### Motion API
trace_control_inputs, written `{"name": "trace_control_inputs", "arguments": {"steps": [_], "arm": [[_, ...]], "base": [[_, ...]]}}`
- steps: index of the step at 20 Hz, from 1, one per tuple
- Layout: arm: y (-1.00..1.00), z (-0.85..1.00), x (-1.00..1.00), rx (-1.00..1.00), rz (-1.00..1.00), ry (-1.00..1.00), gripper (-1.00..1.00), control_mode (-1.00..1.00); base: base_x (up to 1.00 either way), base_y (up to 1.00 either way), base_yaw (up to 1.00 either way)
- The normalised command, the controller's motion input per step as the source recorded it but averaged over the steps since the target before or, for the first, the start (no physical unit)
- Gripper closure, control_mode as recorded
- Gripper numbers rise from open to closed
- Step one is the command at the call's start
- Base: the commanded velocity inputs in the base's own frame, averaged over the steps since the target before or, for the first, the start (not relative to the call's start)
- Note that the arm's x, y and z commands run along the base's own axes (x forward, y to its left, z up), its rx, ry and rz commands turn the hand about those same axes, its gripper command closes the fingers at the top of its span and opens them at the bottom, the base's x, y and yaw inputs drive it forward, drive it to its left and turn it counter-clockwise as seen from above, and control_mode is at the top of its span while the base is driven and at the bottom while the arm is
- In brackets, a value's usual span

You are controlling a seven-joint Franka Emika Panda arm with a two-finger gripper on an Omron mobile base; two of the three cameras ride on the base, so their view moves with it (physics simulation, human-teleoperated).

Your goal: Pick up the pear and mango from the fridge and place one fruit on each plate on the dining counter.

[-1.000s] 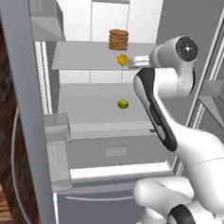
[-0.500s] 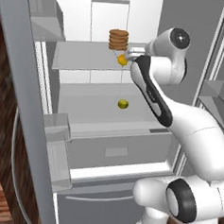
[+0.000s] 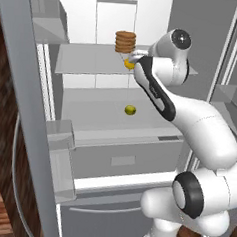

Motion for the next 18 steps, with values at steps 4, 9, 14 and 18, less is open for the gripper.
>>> {"name": "trace_control_inputs", "arguments": {"steps": [4,9,14,18], "arm": [[0.00,-0.14,0.43,0.00,0.00,0.07,-1.00,-1.00],[0.06,-0.10,0.40,0.00,0.00,0.01,-1.00,-1.00],[0.14,-0.14,0.40,0.00,0.00,0.04,-1.00,-1.00],[0.06,-0.16,0.38,0.00,0.00,0.07,-1.00,-1.00]], "base": [[0.00,0.00,0.00],[0.00,0.00,0.00],[0.00,0.00,0.00],[0.00,0.00,0.00]]}}
